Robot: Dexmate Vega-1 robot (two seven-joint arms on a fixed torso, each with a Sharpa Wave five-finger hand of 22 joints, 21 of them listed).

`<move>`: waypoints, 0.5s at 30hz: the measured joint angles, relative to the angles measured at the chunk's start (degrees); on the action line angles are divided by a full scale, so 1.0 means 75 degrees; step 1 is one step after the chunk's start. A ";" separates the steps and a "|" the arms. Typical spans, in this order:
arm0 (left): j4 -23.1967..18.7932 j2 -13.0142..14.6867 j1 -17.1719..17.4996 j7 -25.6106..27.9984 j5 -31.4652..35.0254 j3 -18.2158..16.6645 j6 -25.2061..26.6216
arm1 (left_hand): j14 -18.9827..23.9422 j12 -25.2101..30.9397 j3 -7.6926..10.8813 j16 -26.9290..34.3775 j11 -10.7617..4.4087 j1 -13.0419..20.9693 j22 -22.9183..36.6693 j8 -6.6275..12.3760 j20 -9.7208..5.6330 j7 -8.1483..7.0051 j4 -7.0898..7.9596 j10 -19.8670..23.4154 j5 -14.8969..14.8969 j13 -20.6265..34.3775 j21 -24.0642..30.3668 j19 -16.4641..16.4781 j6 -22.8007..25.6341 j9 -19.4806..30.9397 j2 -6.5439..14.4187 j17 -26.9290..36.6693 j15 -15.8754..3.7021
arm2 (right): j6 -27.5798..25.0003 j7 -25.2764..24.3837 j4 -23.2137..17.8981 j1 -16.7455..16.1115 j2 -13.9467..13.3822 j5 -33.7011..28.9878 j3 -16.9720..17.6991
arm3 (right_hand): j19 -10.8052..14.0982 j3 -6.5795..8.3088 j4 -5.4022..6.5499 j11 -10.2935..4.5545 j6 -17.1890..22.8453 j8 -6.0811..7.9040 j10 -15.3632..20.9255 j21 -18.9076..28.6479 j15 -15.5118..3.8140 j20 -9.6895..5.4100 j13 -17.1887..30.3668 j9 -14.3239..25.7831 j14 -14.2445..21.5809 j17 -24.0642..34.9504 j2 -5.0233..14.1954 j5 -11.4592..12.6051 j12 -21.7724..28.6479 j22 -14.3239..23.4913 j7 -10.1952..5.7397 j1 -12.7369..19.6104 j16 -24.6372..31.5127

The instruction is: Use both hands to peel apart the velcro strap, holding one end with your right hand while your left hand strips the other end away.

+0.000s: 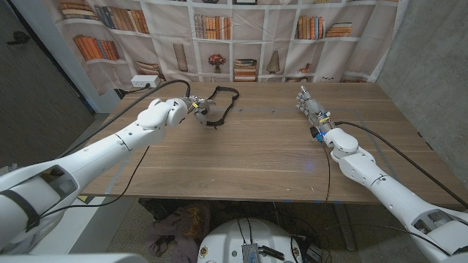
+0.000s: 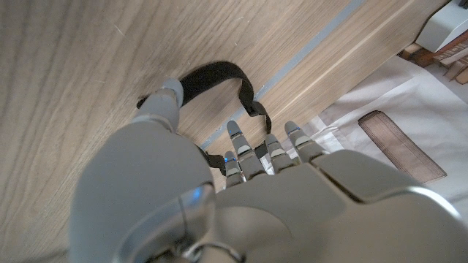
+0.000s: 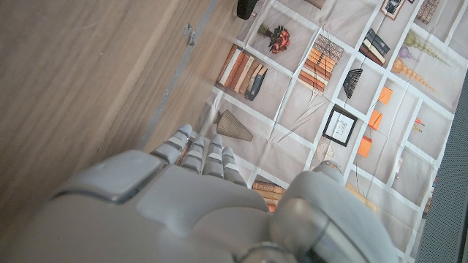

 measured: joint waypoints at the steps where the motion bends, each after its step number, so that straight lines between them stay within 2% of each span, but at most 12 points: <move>1: 0.0008 -0.0002 0.0008 0.0013 -0.0024 0.0000 0.0000 | 0.0016 0.0000 -0.0020 0.0000 -0.0019 0.0000 0.0000 0.0076 -0.0009 -0.0016 0.0021 0.0020 0.0025 0.0005 0.0000 0.0016 0.0187 0.0018 0.0000 0.0000 0.0007 | 0.0001 -0.0003 -0.0006 -0.0002 0.0000 -0.0001 0.0000 | 0.0000 0.0000 0.0000 0.0000 0.0000 0.0000 0.0000 0.0000 0.0000 0.0000 0.0000 0.0000 0.0000 0.0000 0.0000 0.0000 0.0000 0.0000 0.0000 0.0000 0.0000; 9: 0.0072 -0.0010 0.0103 0.0086 -0.0155 -0.0013 0.0071 | 0.0248 0.0068 -0.0169 0.0000 -0.0005 0.0029 -0.0001 0.1077 -0.0037 -0.0119 0.0062 0.0475 0.0086 0.0005 0.0000 0.0094 0.2215 0.0214 0.0029 0.0000 -0.0003 | -0.0001 -0.0022 -0.0057 -0.0028 -0.0015 -0.0010 0.0000 | 0.0000 0.0000 0.0000 0.0000 0.0000 0.0000 0.0000 0.0000 0.0000 0.0000 0.0000 -0.0001 0.0000 0.0000 0.0000 0.0000 0.0000 0.0000 0.0000 0.0000 0.0000; 11: 0.0076 -0.0010 0.0111 0.0090 -0.0171 -0.0014 0.0092 | 0.0276 0.0068 -0.0201 0.0007 0.0009 0.0029 -0.0001 0.1192 -0.0020 -0.0136 0.0075 0.0508 0.0086 -0.0008 0.0000 0.0112 0.2403 0.0250 0.0029 0.0000 -0.0030 | -0.0002 -0.0025 -0.0072 -0.0033 -0.0021 -0.0013 0.0000 | 0.0000 -0.0022 -0.0022 0.0000 0.0000 0.0000 0.0000 0.0000 0.0000 0.0000 0.0000 -0.0001 0.0000 0.0000 0.0032 0.0000 0.0000 0.0000 0.0000 -0.0032 0.0000; 15: 0.0094 -0.0010 0.0133 0.0108 -0.0208 -0.0015 0.0139 | 0.0319 0.0068 -0.0210 0.0037 0.0009 0.0029 -0.0001 0.1208 0.0003 -0.0140 0.0085 0.0508 0.0086 -0.0017 0.0000 0.0136 0.2479 0.0251 0.0029 -0.0001 -0.0013 | -0.0023 -0.0033 -0.0106 -0.0049 -0.0041 -0.0021 0.0000 | 0.0000 -0.0022 -0.0022 0.0000 0.0001 0.0000 0.0000 0.0000 0.0000 0.0000 0.0000 -0.0001 0.0000 0.0000 0.0032 0.0000 0.0000 0.0000 0.0000 -0.0032 0.0000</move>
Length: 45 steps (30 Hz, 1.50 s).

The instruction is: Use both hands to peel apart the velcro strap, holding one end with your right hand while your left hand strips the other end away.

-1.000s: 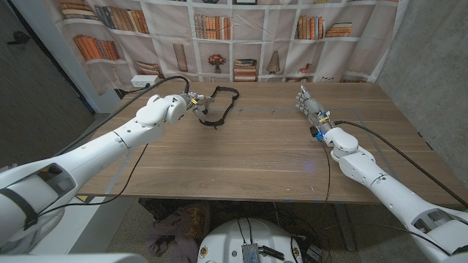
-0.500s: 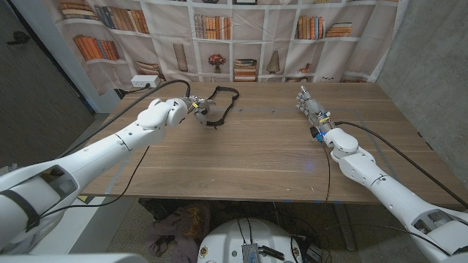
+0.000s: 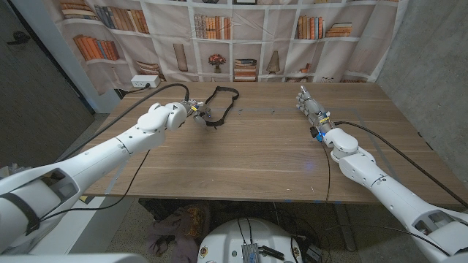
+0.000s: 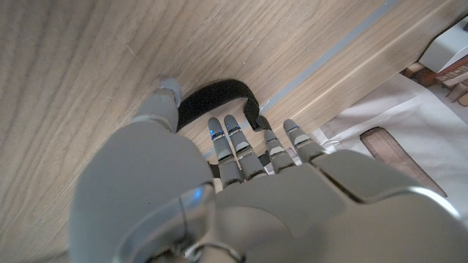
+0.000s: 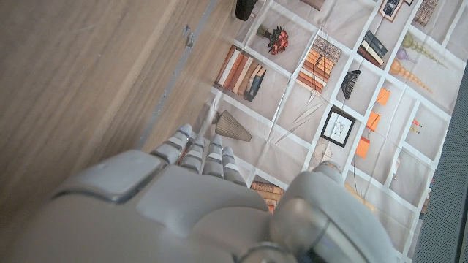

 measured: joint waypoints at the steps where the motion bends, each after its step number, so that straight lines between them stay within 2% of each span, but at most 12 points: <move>1: 0.0009 0.0000 0.0005 0.0010 -0.0008 0.0000 0.0018 | 0.0000 0.0000 0.0000 0.0000 0.0000 0.0000 0.0000 0.0000 0.0000 0.0000 0.0000 0.0000 0.0000 0.0000 0.0000 0.0000 0.0000 0.0000 0.0000 -0.0001 0.0000 | -0.0005 -0.0003 -0.0006 -0.0003 -0.0003 -0.0002 0.0000 | 0.0000 0.0000 0.0000 0.0000 0.0000 0.0000 0.0000 0.0000 0.0000 0.0000 0.0000 0.0000 0.0000 0.0000 0.0000 0.0000 0.0000 0.0000 0.0000 0.0000 0.0000; 7: 0.0044 -0.0011 0.0021 0.0067 -0.0034 0.0013 0.0059 | 0.0085 -0.0001 0.0003 0.0000 -0.0001 0.0092 0.0000 0.0000 -0.0027 0.0000 -0.0003 0.0081 0.0000 0.0000 0.0000 0.0026 0.0000 0.0000 0.0092 -0.0001 -0.0004 | -0.0032 -0.0018 -0.0041 -0.0023 -0.0018 -0.0006 0.0001 | 0.0000 0.0000 0.0000 0.0000 0.0000 0.0000 0.0000 0.0000 0.0000 0.0000 0.0000 0.0000 0.0000 0.0000 0.0000 0.0000 0.0000 0.0000 0.0000 0.0000 0.0000; 19: 0.0081 -0.0028 0.0041 0.0135 -0.0064 0.0091 0.0143 | 0.0666 0.0059 0.0044 0.0144 -0.0020 0.0293 -0.0001 0.0249 -0.0012 -0.0029 -0.0043 0.0531 0.0000 0.0022 0.0000 0.0150 0.0301 0.0036 0.0192 0.0037 -0.0005 | -0.0056 -0.0042 -0.0094 -0.0055 -0.0034 -0.0009 0.0007 | 0.0000 0.0000 0.0000 0.0000 0.0001 0.0000 0.0000 0.0000 0.0000 0.0000 0.0000 -0.0001 0.0000 0.0000 0.0000 0.0000 0.0000 0.0000 0.0000 0.0000 0.0000; 26: 0.0100 -0.0048 0.0029 0.0121 -0.0053 0.0152 0.0168 | 0.1844 0.0126 0.0079 0.0393 0.0000 0.0468 -0.0001 0.0518 -0.0019 0.0003 -0.0078 0.0907 -0.0056 0.0049 0.0000 0.0379 0.0631 0.0035 0.0367 0.0118 -0.0028 | -0.0062 -0.0044 -0.0106 -0.0060 -0.0035 -0.0011 0.0008 | 0.0000 0.0000 0.0001 0.0000 0.0001 0.0000 0.0000 0.0000 0.0000 0.0000 0.0000 -0.0001 0.0000 0.0000 0.0000 0.0000 0.0000 0.0000 0.0000 0.0000 0.0000; 31: 0.0129 -0.0051 0.0024 0.0126 -0.0055 0.0159 0.0177 | 0.2908 0.0230 0.0254 0.0451 0.0028 0.0719 -0.0022 0.0789 -0.0016 0.0042 -0.0186 0.1288 -0.0184 0.0059 0.0000 0.0672 0.1055 -0.0022 0.0516 0.0142 -0.0062 | -0.0068 -0.0059 -0.0112 -0.0064 -0.0035 -0.0016 0.0008 | 0.0029 0.0001 0.0001 0.0000 0.0001 0.0000 0.0000 0.0000 0.0000 -0.0029 0.0000 -0.0002 0.0000 0.0000 0.0000 0.0000 0.0000 0.0000 0.0000 0.0000 0.0000; 35: 0.0141 -0.0052 0.0024 0.0159 -0.0062 0.0161 0.0180 | 0.3524 0.0332 0.0427 0.0451 0.0053 0.0951 -0.0022 0.0998 -0.0029 0.0055 -0.0232 0.1642 -0.0298 0.0059 0.0000 0.0846 0.1398 -0.0049 0.0604 0.0178 -0.0091 | -0.0070 -0.0073 -0.0114 -0.0066 -0.0032 -0.0017 0.0008 | 0.0029 0.0001 0.0001 0.0000 0.0001 0.0000 0.0000 0.0000 0.0000 -0.0029 0.0000 -0.0001 0.0000 0.0000 0.0000 0.0000 0.0000 0.0000 0.0000 0.0000 0.0000; 40: 0.0162 -0.0058 0.0032 0.0238 -0.0073 0.0171 0.0183 | 0.4108 0.0448 0.0489 0.0527 0.0054 0.1216 -0.0022 0.1270 -0.0057 0.0092 -0.0231 0.2054 -0.0424 0.0092 0.0000 0.0958 0.1908 -0.0059 0.0655 0.0221 -0.0155 | -0.0072 -0.0082 -0.0115 -0.0067 -0.0018 -0.0020 0.0008 | 0.0029 0.0001 0.0001 0.0000 0.0001 0.0000 0.0000 0.0000 0.0000 -0.0029 0.0000 -0.0002 0.0000 0.0000 0.0000 0.0000 0.0000 0.0000 0.0000 0.0000 0.0000; 43: 0.0168 -0.0064 0.0058 0.0336 -0.0082 0.0171 0.0184 | 0.4646 0.0670 0.0453 0.0722 0.0061 0.1453 -0.0010 0.1549 -0.0088 0.0100 -0.0267 0.2615 -0.0593 0.0177 0.0000 0.1151 0.2390 -0.0059 0.0743 0.0368 -0.0198 | -0.0073 -0.0089 -0.0114 -0.0066 -0.0008 -0.0021 0.0004 | 0.0029 0.0001 0.0001 0.0000 0.0001 0.0000 0.0000 0.0000 0.0000 -0.0029 0.0000 -0.0002 0.0000 0.0000 -0.0001 0.0000 0.0000 0.0000 0.0000 0.0000 0.0000; 45: 0.0169 -0.0070 0.0089 0.0449 -0.0093 0.0168 0.0185 | 0.5140 0.0907 0.0409 0.0892 0.0056 0.1692 0.0000 0.1782 -0.0098 0.0148 -0.0307 0.3132 -0.0717 0.0308 0.0062 0.1358 0.2859 -0.0085 0.0937 0.0526 -0.0275 | -0.0078 -0.0092 -0.0112 -0.0063 -0.0002 -0.0022 0.0002 | 0.0029 0.0000 0.0000 0.0000 0.0001 0.0000 0.0000 0.0000 0.0000 -0.0029 0.0000 -0.0002 0.0000 0.0000 -0.0001 0.0000 0.0000 0.0000 0.0000 0.0000 0.0000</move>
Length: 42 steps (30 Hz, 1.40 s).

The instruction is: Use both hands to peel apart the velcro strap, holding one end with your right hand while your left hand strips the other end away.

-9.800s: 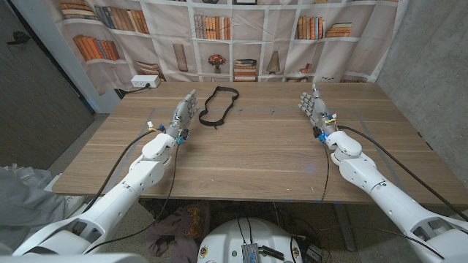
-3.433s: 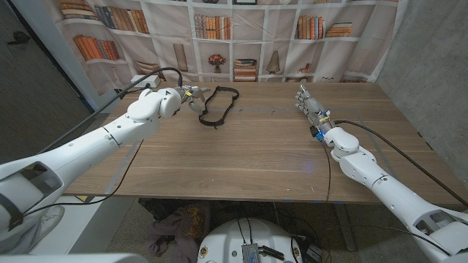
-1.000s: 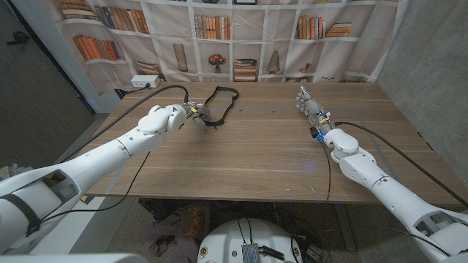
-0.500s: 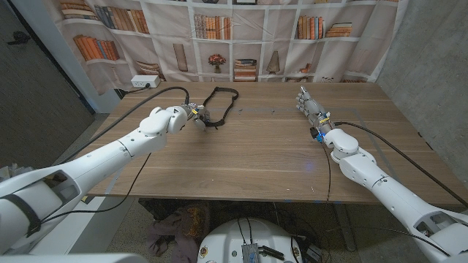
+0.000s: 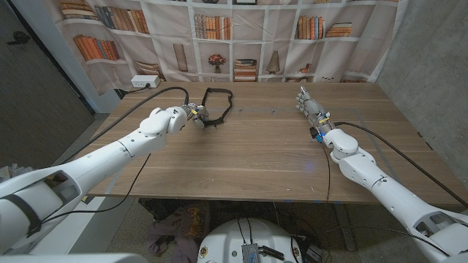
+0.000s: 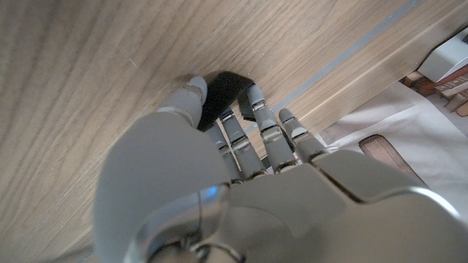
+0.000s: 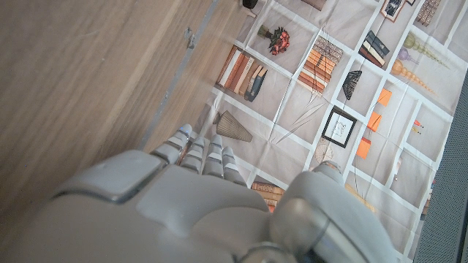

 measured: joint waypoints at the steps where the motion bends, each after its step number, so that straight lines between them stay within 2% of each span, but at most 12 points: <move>1: 0.0000 0.0000 0.0000 0.0075 -0.0011 0.0000 0.0000 | 0.0280 0.0142 -0.0058 0.0096 0.0000 0.0188 0.0000 0.0083 -0.0015 0.0025 -0.0011 0.0254 -0.0057 0.0083 0.0035 0.0135 0.0247 -0.0060 0.0069 0.0089 -0.0061 | 0.0000 0.0000 0.0002 0.0005 0.0003 0.0000 -0.0001 | 0.0000 -0.0002 -0.0002 0.0000 0.0000 0.0000 0.0000 0.0000 0.0000 0.0000 0.0000 0.0000 0.0000 0.0000 0.0000 0.0000 0.0000 0.0000 0.0000 0.0000 0.0000; 3: 0.0003 -0.0009 0.0077 0.0149 -0.0022 -0.0026 -0.0002 | 0.0807 0.0335 -0.0165 0.0273 0.0024 0.0425 0.0029 0.0181 -0.0078 0.0068 -0.0016 0.0611 -0.0088 0.0192 0.0111 0.0379 0.0675 -0.0172 0.0250 0.0241 -0.0204 | -0.0005 -0.0004 0.0005 0.0011 0.0005 -0.0001 -0.0002 | 0.0000 -0.0021 -0.0021 0.0000 0.0000 0.0000 0.0000 0.0000 0.0000 0.0000 0.0000 0.0000 0.0000 0.0000 0.0000 0.0000 0.0000 0.0000 0.0000 0.0000 0.0000; 8: 0.0003 -0.0019 0.0182 0.0623 -0.0066 -0.0114 -0.0038 | 0.1605 0.0370 -0.0332 0.0262 0.0075 0.0825 0.0065 0.0178 -0.0423 0.0262 0.0011 0.0972 -0.0097 0.0126 0.0298 0.0915 0.1074 -0.0269 0.0290 0.0105 -0.0483 | -0.0005 -0.0008 0.0032 0.0029 0.0018 -0.0010 -0.0009 | 0.0000 -0.0021 -0.0021 0.0000 0.0000 0.0000 0.0000 0.0000 0.0000 0.0000 0.0000 0.0000 0.0000 0.0000 0.0000 0.0000 0.0000 0.0000 0.0000 0.0000 0.0000; 10: 0.0003 -0.0019 0.0182 0.0816 -0.0100 -0.0114 -0.0060 | 0.2029 0.0200 -0.0451 0.0198 0.0064 0.0945 0.0071 0.0066 -0.0472 0.0398 0.0051 0.1169 -0.0110 -0.0061 0.0415 0.1187 0.1209 -0.0293 0.0251 -0.0107 -0.0614 | -0.0005 -0.0008 0.0036 0.0038 0.0024 -0.0010 -0.0009 | 0.0000 -0.0021 -0.0021 0.0000 0.0000 0.0000 0.0000 0.0000 0.0000 0.0000 0.0000 0.0000 0.0000 0.0000 0.0000 0.0000 0.0000 0.0000 0.0000 0.0000 0.0000; 13: 0.0003 -0.0019 0.0182 0.1068 -0.0168 -0.0114 -0.0096 | 0.2448 -0.0007 -0.0567 0.0133 0.0039 0.0975 0.0105 -0.0073 -0.0487 0.0481 0.0086 0.1333 -0.0052 -0.0267 0.0523 0.1417 0.1372 -0.0327 0.0278 -0.0343 -0.0849 | -0.0005 -0.0008 0.0042 0.0041 0.0028 -0.0010 -0.0009 | 0.0000 -0.0021 -0.0021 0.0000 0.0000 0.0000 0.0000 0.0000 -0.0041 0.0000 0.0000 -0.0001 0.0041 0.0000 0.0000 0.0000 0.0000 0.0000 0.0000 0.0000 0.0000; 16: -0.0051 -0.0033 0.0361 0.1266 -0.0278 -0.0268 -0.0126 | 0.2567 -0.0221 -0.0655 -0.0076 0.0035 0.0967 0.0107 -0.0305 -0.0475 0.0540 0.0247 0.1420 0.0020 -0.0444 0.0530 0.1453 0.1358 -0.0330 0.0279 -0.0528 -0.0968 | -0.0005 -0.0025 0.0053 0.0045 0.0032 -0.0012 -0.0009 | 0.0000 -0.0021 -0.0021 0.0000 0.0000 0.0000 0.0000 0.0000 -0.0041 0.0000 0.0000 -0.0001 0.0041 0.0000 0.0000 0.0000 0.0000 0.0000 0.0000 0.0000 0.0000; 21: -0.0091 -0.0045 0.0439 0.1492 -0.0512 -0.0363 -0.0150 | 0.2702 -0.0562 -0.0670 -0.0427 -0.0001 0.0263 0.0084 -0.0995 -0.0475 0.0601 0.0765 0.1535 0.0214 -0.0635 0.0530 0.1453 0.0834 -0.0362 0.0469 -0.0653 -0.1022 | -0.0005 -0.0027 0.0077 0.0060 0.0042 -0.0012 -0.0009 | 0.0000 -0.0021 -0.0021 0.0000 0.0000 0.0000 0.0000 0.0000 -0.0041 0.0000 0.0000 0.0000 0.0041 0.0000 0.0000 0.0000 0.0000 0.0000 0.0000 0.0000 0.0000; 27: -0.0184 -0.0079 0.0594 0.1628 -0.0885 -0.0589 -0.0158 | 0.2704 -0.0665 -0.0680 -0.0619 -0.0002 -0.0117 0.0084 -0.1523 -0.0475 0.0680 0.1113 0.1533 0.0361 -0.0649 0.0530 0.1452 0.0523 -0.0362 0.0663 -0.0653 -0.1024 | -0.0005 -0.0020 0.0110 0.0069 0.0049 -0.0012 -0.0016 | 0.0000 -0.0021 -0.0021 0.0000 0.0059 0.0000 0.0000 0.0000 -0.0041 0.0000 0.0000 0.0000 0.0041 0.0000 0.0000 0.0000 0.0000 0.0000 0.0002 0.0000 0.0000; 31: -0.0211 -0.0107 0.0633 0.1647 -0.1243 -0.0684 -0.0152 | 0.2704 -0.0745 -0.0658 -0.0678 0.0024 -0.0261 0.0084 -0.1675 -0.0502 0.0713 0.1174 0.1506 0.0372 -0.0647 0.0530 0.1479 0.0477 -0.0362 0.0721 -0.0689 -0.1024 | -0.0005 -0.0010 0.0122 0.0074 0.0052 -0.0012 -0.0020 | 0.0000 -0.0021 -0.0021 0.0000 0.0058 0.0000 0.0000 0.0000 -0.0041 0.0000 0.0000 -0.0001 0.0040 0.0000 0.0000 0.0000 0.0000 0.0000 0.0002 0.0000 0.0000; 37: -0.0215 -0.0192 0.0682 0.1593 -0.1842 -0.0861 -0.0120 | 0.2703 -0.0745 -0.0660 -0.0737 0.0014 -0.0290 0.0048 -0.1684 -0.0502 0.0740 0.1239 0.1464 0.0428 -0.0634 0.0530 0.1479 0.0449 -0.0340 0.0751 -0.0689 -0.1023 | -0.0004 0.0027 0.0141 0.0078 0.0055 0.0008 -0.0021 | 0.0000 -0.0021 -0.0020 0.0000 0.0058 0.0000 0.0000 0.0000 -0.0041 0.0000 0.0000 -0.0001 0.0041 0.0000 0.0000 0.0000 0.0000 0.0000 0.0001 0.0000 0.0000; 42: -0.0158 -0.0276 0.0727 0.1574 -0.2608 -0.1029 -0.0150 | 0.2700 -0.0745 -0.0660 -0.0793 0.0015 -0.0292 0.0048 -0.1743 -0.0502 0.0684 0.1239 0.1463 0.0481 -0.0602 0.0530 0.1478 0.0594 -0.0340 0.0749 -0.0689 -0.1026 | -0.0004 0.0040 0.0171 0.0081 0.0068 0.0033 -0.0021 | 0.0000 -0.0021 -0.0020 0.0000 0.0058 0.0000 0.0000 0.0000 -0.0041 0.0000 0.0000 -0.0001 0.0041 0.0000 0.0030 0.0000 0.0000 0.0000 0.0001 0.0031 0.0000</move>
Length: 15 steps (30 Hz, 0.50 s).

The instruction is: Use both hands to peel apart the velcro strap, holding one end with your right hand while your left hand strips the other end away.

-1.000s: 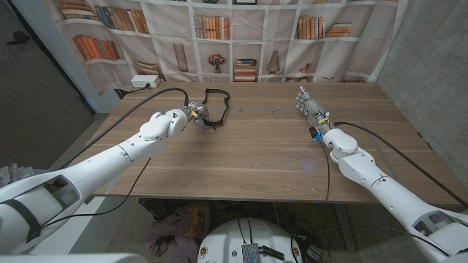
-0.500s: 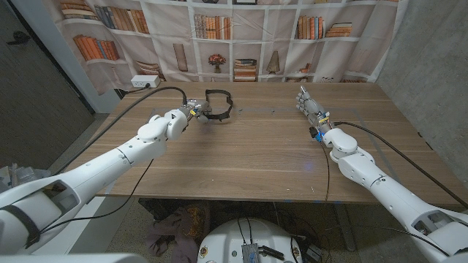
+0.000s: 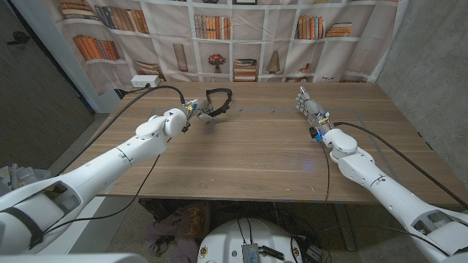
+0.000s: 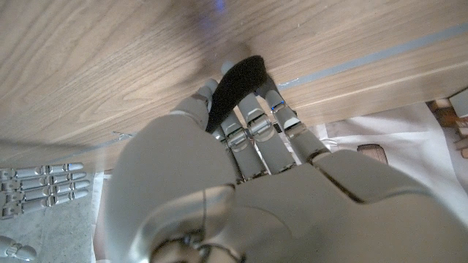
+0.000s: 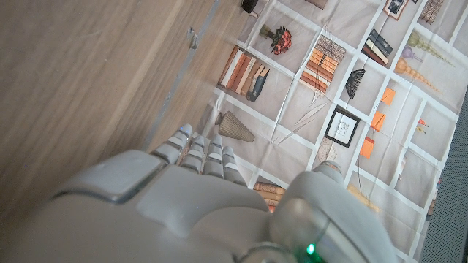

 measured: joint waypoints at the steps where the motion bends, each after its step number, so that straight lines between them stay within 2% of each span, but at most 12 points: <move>1: 0.0027 -0.0044 0.0027 0.0001 -0.0049 -0.0081 -0.0005 | -0.0017 0.0000 0.0000 -0.0005 0.0000 -0.0027 0.0000 -0.0001 0.0000 -0.0001 0.0000 0.0000 0.0024 0.0005 0.0000 0.0000 0.0056 0.0000 -0.0027 0.0000 -0.0011 | 0.0002 0.0002 0.0002 0.0000 0.0001 0.0009 0.0000 | 0.0000 0.0000 0.0000 0.0000 0.0000 0.0000 0.0000 0.0000 0.0000 0.0000 0.0000 0.0000 0.0000 0.0000 0.0000 0.0000 0.0000 0.0000 0.0000 0.0000 0.0000; 6: 0.0027 -0.0044 0.0027 0.0101 -0.0773 -0.0081 -0.0071 | -0.0058 0.0000 0.0000 -0.0005 0.0001 -0.0027 0.0000 -0.0057 0.0013 0.0027 0.0000 0.0000 0.0059 0.0040 0.0000 0.0012 0.0109 -0.0003 -0.0027 0.0000 0.0002 | 0.0002 0.0002 0.0027 -0.0002 0.0016 0.0009 0.0010 | 0.0000 0.0000 0.0000 0.0000 0.0000 0.0000 0.0000 0.0000 0.0000 0.0000 0.0000 0.0000 0.0000 0.0000 0.0000 0.0000 0.0000 0.0000 0.0000 0.0000 0.0000; 8: 0.0123 -0.0234 0.0147 0.0212 -0.1144 -0.0357 -0.0116 | -0.0058 0.0000 0.0022 -0.0005 0.0012 -0.0027 0.0001 -0.0059 0.0017 0.0027 0.0021 0.0018 0.0059 0.0039 0.0000 0.0054 0.0110 -0.0003 -0.0027 0.0000 0.0002 | 0.0082 0.0000 0.0046 -0.0016 0.0023 0.0029 0.0026 | 0.0000 0.0000 0.0000 0.0000 0.0000 0.0000 0.0000 0.0000 0.0000 0.0000 0.0000 0.0000 0.0000 0.0000 0.0000 0.0000 0.0000 0.0000 0.0000 0.0000 0.0000; 10: 0.0133 -0.0252 0.0157 0.0301 -0.1428 -0.0377 -0.0158 | -0.0058 -0.0001 0.0032 -0.0005 -0.0001 -0.0026 0.0000 -0.0118 0.0001 0.0097 0.0031 0.0059 0.0059 0.0040 0.0000 0.0083 0.0180 -0.0003 -0.0028 0.0000 0.0002 | 0.0094 -0.0003 0.0062 -0.0026 0.0027 0.0030 0.0033 | 0.0000 0.0000 0.0000 0.0000 -0.0001 0.0000 0.0000 0.0000 0.0000 0.0000 0.0000 0.0000 0.0000 0.0000 0.0000 0.0000 0.0000 0.0000 0.0000 0.0000 0.0000; 14: 0.0133 -0.0252 0.0157 0.0471 -0.1809 -0.0377 -0.0239 | -0.0056 -0.0004 0.0059 -0.0062 -0.0006 -0.0025 0.0001 -0.0120 0.0001 0.0097 0.0005 0.0064 0.0059 0.0039 0.0054 0.0083 0.0181 -0.0005 -0.0029 0.0000 0.0004 | 0.0173 -0.0021 0.0087 -0.0037 0.0034 0.0030 0.0041 | 0.0000 0.0000 0.0000 0.0000 -0.0001 0.0000 0.0000 0.0000 0.0000 0.0000 0.0000 0.0000 0.0000 0.0000 0.0000 0.0000 0.0000 0.0000 0.0000 0.0000 0.0000; 15: 0.0254 -0.0434 0.0211 0.0535 -0.1955 -0.0520 -0.0271 | -0.0049 -0.0033 0.0068 -0.0062 -0.0008 -0.0025 0.0001 -0.0120 0.0004 0.0109 -0.0005 0.0065 0.0059 0.0039 0.0054 0.0086 0.0193 -0.0005 -0.0030 0.0000 0.0010 | 0.0173 -0.0021 0.0092 -0.0037 0.0034 0.0030 0.0042 | 0.0000 0.0000 0.0000 0.0000 -0.0001 0.0000 0.0000 0.0000 0.0000 0.0000 0.0000 0.0000 0.0000 0.0000 0.0000 0.0000 0.0000 0.0000 0.0000 0.0000 0.0000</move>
